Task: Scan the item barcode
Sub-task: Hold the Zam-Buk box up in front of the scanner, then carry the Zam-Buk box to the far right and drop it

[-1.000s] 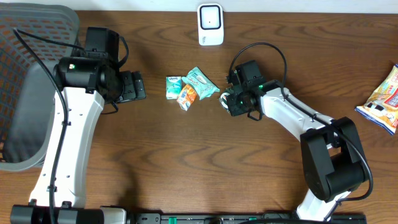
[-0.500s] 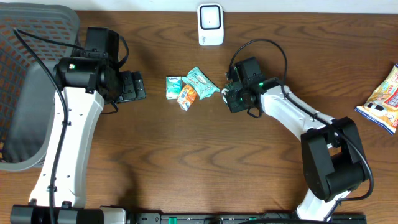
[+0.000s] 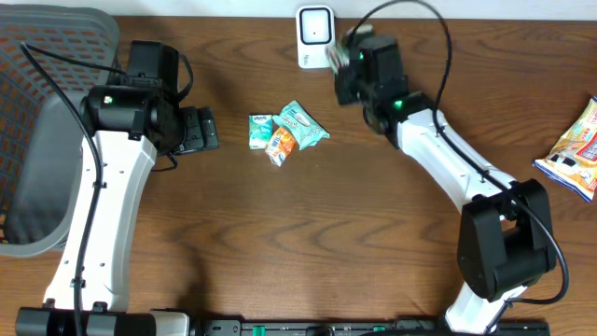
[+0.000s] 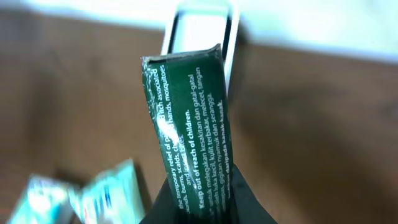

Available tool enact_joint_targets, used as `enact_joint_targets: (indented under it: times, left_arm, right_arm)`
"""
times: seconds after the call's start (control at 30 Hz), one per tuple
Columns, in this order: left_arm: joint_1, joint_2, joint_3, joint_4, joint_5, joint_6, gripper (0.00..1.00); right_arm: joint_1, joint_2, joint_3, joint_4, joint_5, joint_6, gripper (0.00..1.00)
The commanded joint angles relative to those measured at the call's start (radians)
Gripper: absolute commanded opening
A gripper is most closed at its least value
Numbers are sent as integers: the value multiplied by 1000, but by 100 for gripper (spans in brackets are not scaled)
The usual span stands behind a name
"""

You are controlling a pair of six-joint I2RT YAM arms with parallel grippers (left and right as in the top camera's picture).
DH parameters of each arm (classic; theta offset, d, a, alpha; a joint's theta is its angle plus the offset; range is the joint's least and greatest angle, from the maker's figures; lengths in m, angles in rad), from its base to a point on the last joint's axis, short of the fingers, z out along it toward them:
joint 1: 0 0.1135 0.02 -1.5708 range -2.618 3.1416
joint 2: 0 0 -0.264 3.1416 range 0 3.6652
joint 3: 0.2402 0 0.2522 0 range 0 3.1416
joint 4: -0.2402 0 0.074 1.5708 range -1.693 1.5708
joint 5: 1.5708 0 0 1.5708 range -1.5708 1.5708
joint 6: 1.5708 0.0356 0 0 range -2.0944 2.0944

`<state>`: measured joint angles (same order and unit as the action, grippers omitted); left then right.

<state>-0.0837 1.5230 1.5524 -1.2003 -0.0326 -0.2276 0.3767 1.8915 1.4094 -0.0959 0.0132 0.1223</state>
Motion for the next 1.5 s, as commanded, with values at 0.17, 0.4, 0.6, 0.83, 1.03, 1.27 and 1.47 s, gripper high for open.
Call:
enact_joint_targets:
  times: [0.17,0.4,0.6,0.83,1.03,1.27,1.47]
  left_arm:
    - [5,2,-2,-3,-10,14,97]
    - [5,2,-2,-3,-10,14,98]
    - [5,2,-2,-3,-10,14,98]
    - [5,2,-2,-3,-10,14,98]
    - [5,2,-2,-3,-10,14,98]
    - [5,2,-2,-3,-10,14,98]
    - [5,2,-2,-3,-10,14,98]
  right_arm:
    - [-3,29,60,230,-87,148,2]
    - [-3,255,459,-19,-87,103,4]
    - [-20,505,819,-297,-83,82,5]
    - [-27,558,854,-328,-5,41,3]
    - [-39,551,858,-375,12,37,1]
    - [-130,462,870,-485,72,37,1]
    - [-335,416,870,-743,82,37,1]
